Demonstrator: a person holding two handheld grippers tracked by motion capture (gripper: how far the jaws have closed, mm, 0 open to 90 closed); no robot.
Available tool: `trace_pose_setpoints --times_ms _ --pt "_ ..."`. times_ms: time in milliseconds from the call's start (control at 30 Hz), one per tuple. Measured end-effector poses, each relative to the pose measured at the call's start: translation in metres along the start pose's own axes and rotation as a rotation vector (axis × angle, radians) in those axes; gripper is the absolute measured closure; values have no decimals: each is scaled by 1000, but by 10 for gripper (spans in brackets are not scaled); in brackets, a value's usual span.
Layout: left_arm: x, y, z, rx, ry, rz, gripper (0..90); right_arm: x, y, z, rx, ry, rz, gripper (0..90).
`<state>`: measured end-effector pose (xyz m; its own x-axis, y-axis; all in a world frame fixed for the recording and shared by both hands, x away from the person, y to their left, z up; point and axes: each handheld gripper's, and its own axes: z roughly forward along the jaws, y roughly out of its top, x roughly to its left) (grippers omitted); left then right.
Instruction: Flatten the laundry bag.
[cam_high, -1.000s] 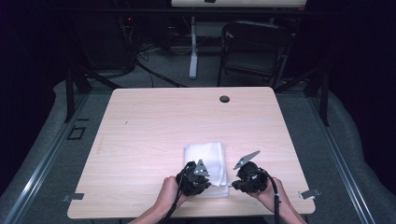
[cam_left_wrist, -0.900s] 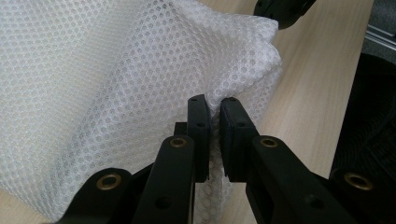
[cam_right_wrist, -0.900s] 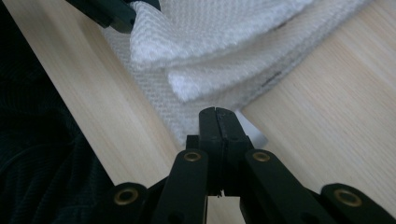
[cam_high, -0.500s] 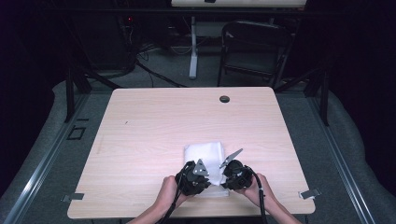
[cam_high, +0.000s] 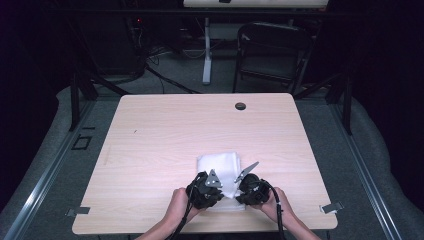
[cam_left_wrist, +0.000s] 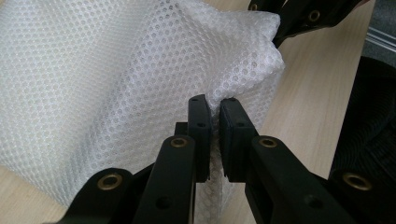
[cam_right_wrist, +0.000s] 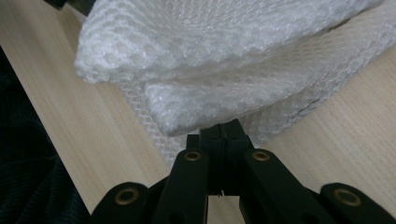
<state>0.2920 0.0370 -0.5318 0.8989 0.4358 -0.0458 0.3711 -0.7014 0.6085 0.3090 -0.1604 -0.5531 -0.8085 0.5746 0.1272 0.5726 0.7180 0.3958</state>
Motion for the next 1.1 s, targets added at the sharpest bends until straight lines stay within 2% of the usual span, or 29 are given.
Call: trace_pose_setpoints --times_ms 33,67,100,167,300,400,567,633,800,1100 --pt "0 0 0 -6 7 -2 841 1 0 -1 8 -16 -9 900" --pt "1 0 -2 -17 9 -11 841 1 0 0 1 -15 -5 900" --pt "1 -1 -3 -19 12 -10 842 2 -2 2 -36 0 19 900" --pt "3 -1 -4 -29 21 -19 843 3 -2 2 -39 -2 18 900" --pt "5 -2 -8 -34 42 -32 845 4 -2 3 -38 -6 6 900" --pt "9 -4 -13 -46 57 -43 847 4 -1 0 -6 -12 -8 900" --pt "13 -6 -21 -65 72 -58 847 2 -1 0 -8 -11 -11 900" --pt "14 -7 -24 -72 80 -67 847 2 -2 2 -29 1 -2 900" --pt "14 -10 -31 -91 114 -77 846 1 -3 1 -26 2 -6 900" --pt "18 -16 -43 -128 140 -106 853 2 -2 1 -24 0 0 900"
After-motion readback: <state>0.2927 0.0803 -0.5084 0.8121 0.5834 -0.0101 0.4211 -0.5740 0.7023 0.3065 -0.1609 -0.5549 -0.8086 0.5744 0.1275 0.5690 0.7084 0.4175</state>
